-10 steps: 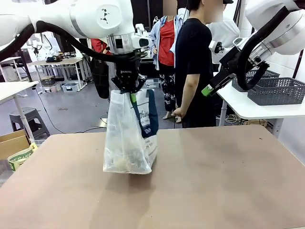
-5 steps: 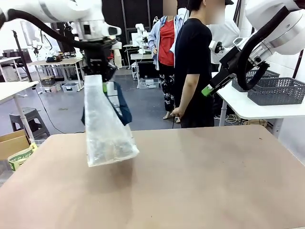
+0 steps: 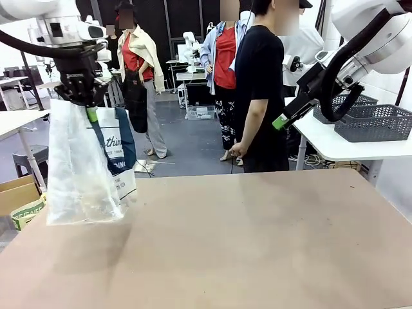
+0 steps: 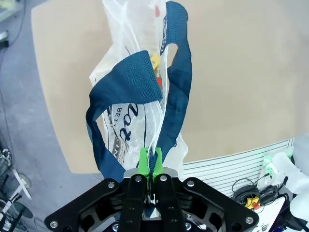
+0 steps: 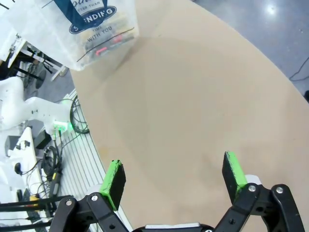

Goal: Transfer purchased items from the store into the shopping bag.
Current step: Move the Reusable shopping bag to the right side of the table.

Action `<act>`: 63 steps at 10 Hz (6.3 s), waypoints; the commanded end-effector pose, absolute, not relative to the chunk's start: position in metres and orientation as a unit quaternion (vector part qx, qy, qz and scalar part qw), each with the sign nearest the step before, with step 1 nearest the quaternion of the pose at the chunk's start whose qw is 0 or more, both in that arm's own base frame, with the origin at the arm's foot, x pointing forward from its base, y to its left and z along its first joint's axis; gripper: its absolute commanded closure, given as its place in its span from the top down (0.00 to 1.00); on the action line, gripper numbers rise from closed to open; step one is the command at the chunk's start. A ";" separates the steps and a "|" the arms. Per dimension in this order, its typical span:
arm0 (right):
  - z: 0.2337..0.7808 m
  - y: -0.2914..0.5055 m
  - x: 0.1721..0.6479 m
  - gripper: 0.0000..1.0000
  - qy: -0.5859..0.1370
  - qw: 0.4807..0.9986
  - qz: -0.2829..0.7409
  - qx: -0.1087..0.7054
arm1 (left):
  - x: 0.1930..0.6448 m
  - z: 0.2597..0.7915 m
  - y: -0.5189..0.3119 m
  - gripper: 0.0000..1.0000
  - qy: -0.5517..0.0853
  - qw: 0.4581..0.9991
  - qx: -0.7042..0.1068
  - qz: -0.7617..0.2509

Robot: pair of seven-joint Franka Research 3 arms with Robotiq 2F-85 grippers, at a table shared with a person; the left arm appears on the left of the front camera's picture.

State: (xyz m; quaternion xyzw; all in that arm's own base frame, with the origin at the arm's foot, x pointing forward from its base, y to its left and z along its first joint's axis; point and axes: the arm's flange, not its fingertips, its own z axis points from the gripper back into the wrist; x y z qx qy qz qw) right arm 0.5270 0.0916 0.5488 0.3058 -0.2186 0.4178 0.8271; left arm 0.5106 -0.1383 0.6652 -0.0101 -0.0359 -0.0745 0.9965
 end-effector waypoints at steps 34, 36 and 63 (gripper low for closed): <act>0.550 0.092 0.528 1.00 -0.216 0.825 0.422 0.308 | 0.495 0.562 0.062 0.00 -0.112 0.975 0.019 -0.190; 0.550 0.092 0.528 1.00 -0.216 0.825 0.422 0.308 | 0.487 0.561 0.066 0.00 -0.100 0.971 0.012 -0.215; 0.550 0.092 0.528 1.00 -0.216 0.825 0.422 0.308 | 0.493 0.587 0.046 1.00 -0.074 0.986 0.034 -0.143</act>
